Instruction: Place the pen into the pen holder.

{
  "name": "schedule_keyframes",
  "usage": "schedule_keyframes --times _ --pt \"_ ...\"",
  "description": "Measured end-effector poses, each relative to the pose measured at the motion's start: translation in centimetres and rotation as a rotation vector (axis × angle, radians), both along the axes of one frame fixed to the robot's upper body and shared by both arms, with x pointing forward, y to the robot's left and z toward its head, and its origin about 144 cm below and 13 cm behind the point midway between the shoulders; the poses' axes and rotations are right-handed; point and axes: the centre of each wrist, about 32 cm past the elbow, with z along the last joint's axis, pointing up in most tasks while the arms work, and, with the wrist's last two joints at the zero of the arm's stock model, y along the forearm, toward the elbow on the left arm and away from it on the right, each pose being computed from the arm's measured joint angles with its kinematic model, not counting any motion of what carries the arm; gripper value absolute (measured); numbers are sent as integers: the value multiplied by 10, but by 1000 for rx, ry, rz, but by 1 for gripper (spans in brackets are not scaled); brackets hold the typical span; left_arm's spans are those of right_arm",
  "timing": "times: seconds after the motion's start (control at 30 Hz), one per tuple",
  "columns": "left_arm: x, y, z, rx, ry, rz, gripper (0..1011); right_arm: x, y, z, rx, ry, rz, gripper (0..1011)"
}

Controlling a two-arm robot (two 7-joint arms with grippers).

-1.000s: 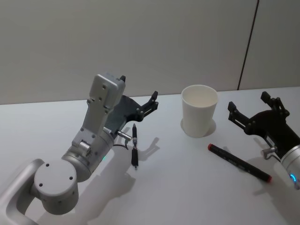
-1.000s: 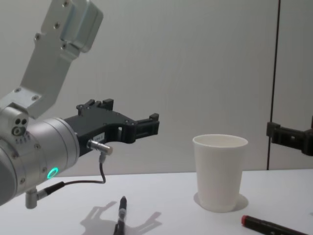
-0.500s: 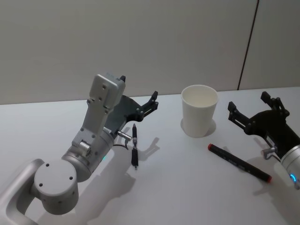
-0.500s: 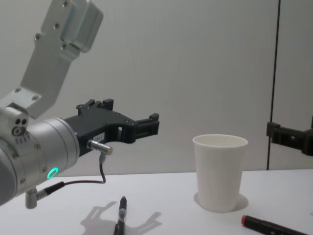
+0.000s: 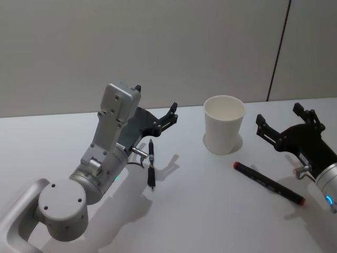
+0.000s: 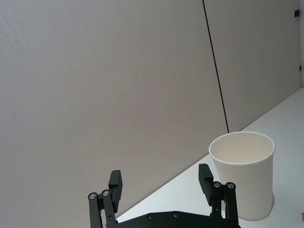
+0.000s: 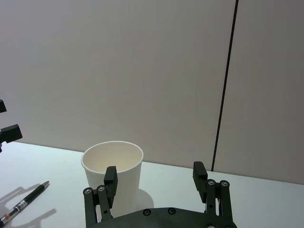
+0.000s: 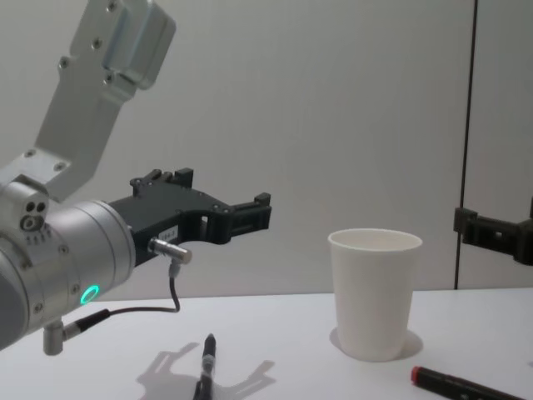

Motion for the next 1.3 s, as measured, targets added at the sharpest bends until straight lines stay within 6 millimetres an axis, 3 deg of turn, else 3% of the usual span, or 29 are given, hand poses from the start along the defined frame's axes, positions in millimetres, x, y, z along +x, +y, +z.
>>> schedule_keyframes --times 1.3 --pt "0 0 0 0 0 0 1001 0 0 0 0 0 0 1001"
